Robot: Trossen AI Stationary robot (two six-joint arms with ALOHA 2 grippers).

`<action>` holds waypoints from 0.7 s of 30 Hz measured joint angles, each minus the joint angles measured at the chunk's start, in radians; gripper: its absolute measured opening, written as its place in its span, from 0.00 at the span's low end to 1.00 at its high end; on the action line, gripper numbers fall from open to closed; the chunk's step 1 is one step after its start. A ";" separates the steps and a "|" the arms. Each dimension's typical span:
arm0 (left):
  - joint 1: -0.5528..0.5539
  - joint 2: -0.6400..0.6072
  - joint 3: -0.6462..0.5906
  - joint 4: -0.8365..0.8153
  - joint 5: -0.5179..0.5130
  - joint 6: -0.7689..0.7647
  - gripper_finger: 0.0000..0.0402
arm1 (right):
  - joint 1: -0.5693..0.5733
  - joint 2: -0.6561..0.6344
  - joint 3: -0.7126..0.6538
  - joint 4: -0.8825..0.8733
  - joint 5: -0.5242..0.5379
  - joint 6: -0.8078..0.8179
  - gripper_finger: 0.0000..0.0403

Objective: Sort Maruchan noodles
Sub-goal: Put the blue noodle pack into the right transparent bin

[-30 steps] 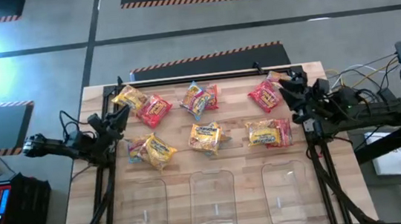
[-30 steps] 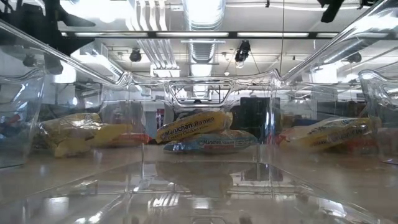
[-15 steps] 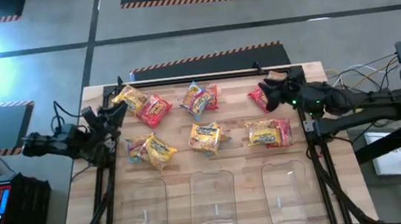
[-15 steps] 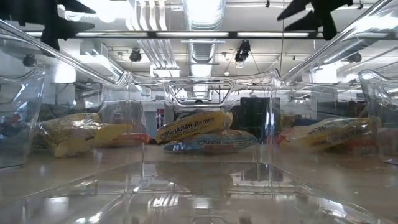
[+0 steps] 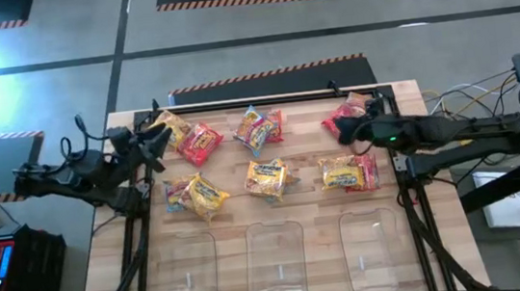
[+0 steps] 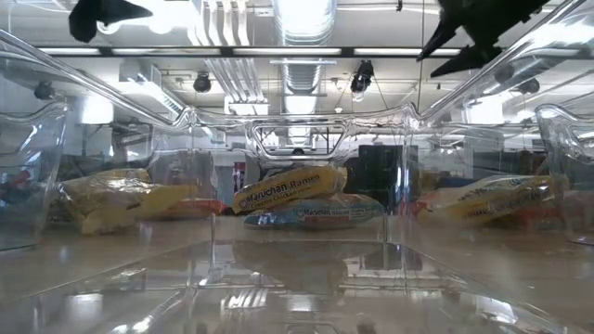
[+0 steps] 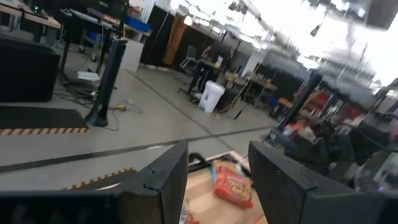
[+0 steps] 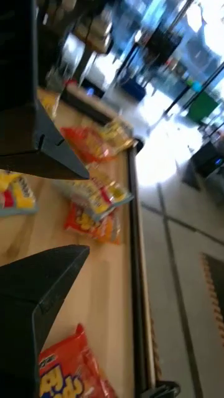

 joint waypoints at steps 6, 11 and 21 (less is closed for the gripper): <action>0.001 0.100 0.139 -0.246 -0.135 -0.157 0.38 | -0.029 0.045 0.000 0.004 0.001 0.000 0.42; 0.002 0.151 0.233 -0.413 -0.157 -0.283 0.38 | -0.088 0.085 0.000 0.050 0.001 -0.003 0.42; 0.006 0.236 0.255 -0.447 -0.153 -0.341 0.38 | -0.224 0.172 0.000 0.078 -0.171 -0.005 0.42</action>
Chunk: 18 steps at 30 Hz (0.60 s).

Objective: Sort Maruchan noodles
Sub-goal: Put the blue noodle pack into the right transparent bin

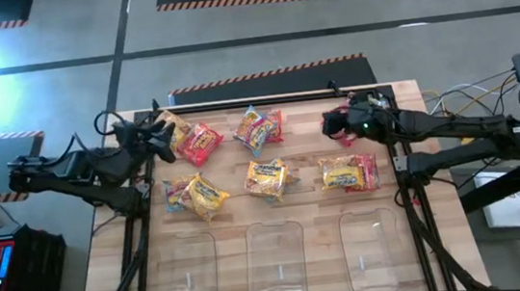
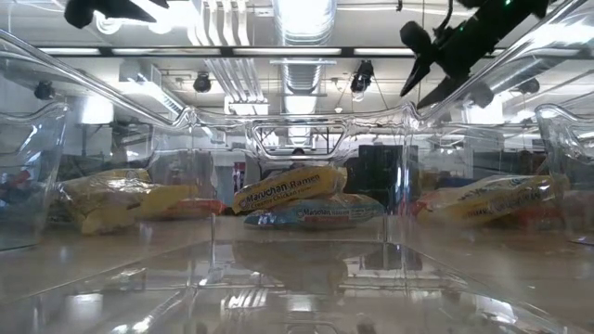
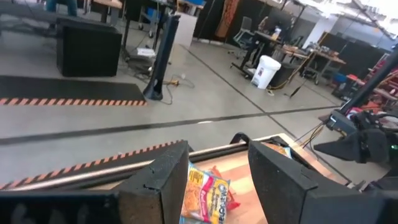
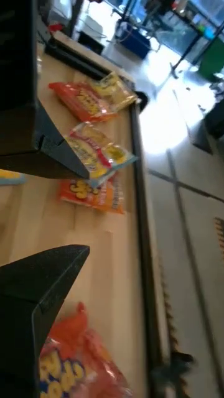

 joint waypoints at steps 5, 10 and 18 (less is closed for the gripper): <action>0.041 0.022 -0.005 -0.082 0.057 -0.122 0.38 | -0.081 0.039 0.000 0.000 -0.180 0.000 0.42; 0.116 0.057 -0.005 -0.088 0.159 -0.138 0.38 | -0.136 0.083 0.000 0.019 -0.256 -0.027 0.42; 0.287 0.156 -0.005 -0.087 0.396 -0.119 0.38 | -0.203 0.201 0.000 0.231 -0.480 -0.096 0.42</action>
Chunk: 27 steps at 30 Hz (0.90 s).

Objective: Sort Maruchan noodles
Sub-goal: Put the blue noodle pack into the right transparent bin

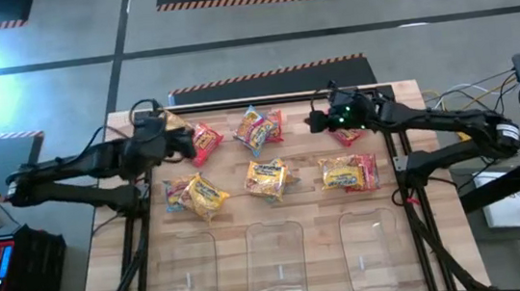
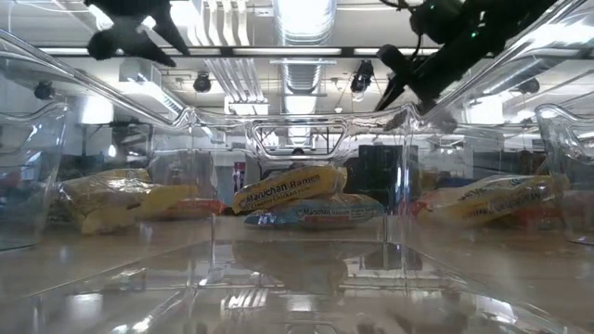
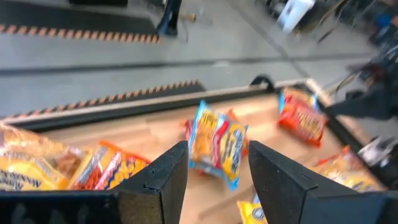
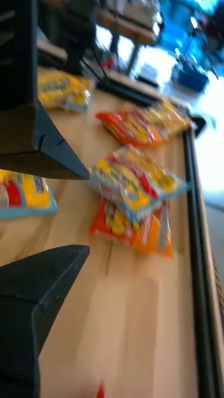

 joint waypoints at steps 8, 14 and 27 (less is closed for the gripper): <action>0.155 0.156 0.000 0.088 0.249 0.132 0.38 | -0.024 0.166 0.000 0.159 -0.193 0.008 0.42; 0.204 0.265 0.000 0.169 0.352 0.176 0.38 | -0.023 0.265 0.000 0.263 -0.269 0.035 0.42; 0.290 0.475 0.000 0.324 0.572 0.244 0.38 | -0.023 0.377 0.000 0.449 -0.351 0.080 0.42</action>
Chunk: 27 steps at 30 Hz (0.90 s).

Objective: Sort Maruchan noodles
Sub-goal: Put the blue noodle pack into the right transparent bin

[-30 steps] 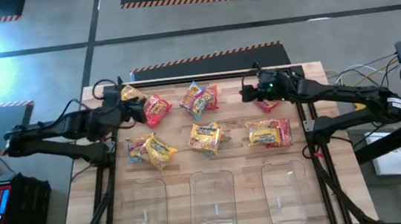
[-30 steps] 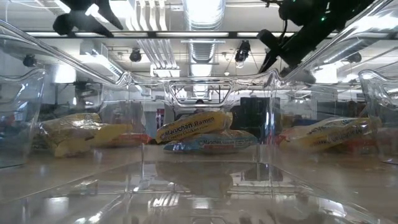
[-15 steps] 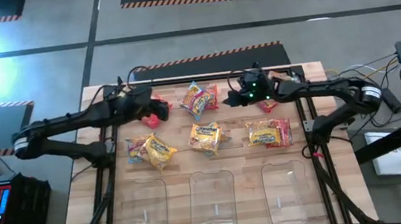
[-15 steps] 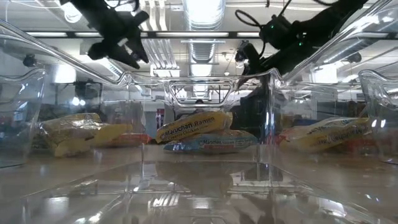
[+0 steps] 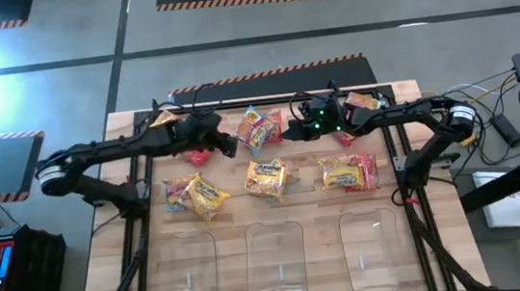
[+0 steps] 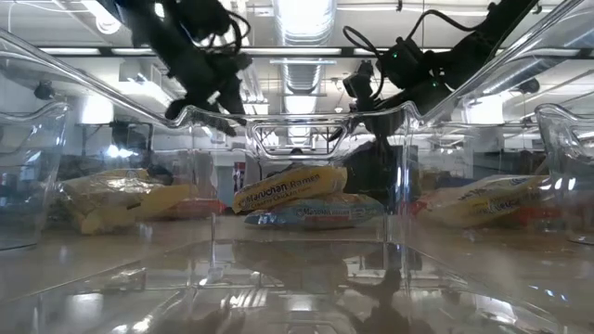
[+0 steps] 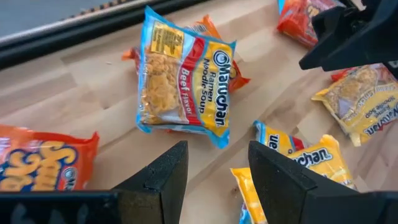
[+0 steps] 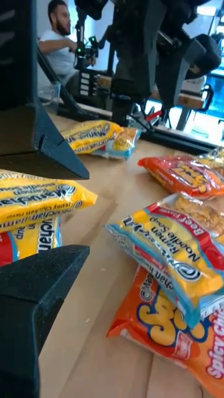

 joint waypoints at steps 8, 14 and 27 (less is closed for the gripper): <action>0.088 0.120 0.000 0.079 0.119 0.002 0.38 | 0.000 0.003 0.000 0.009 0.008 0.008 0.42; 0.124 0.188 0.001 0.128 0.139 -0.024 0.38 | 0.000 0.003 0.000 0.024 0.060 0.019 0.42; 0.171 0.253 0.006 0.210 0.165 -0.002 0.38 | 0.011 0.003 0.000 0.025 0.110 0.046 0.42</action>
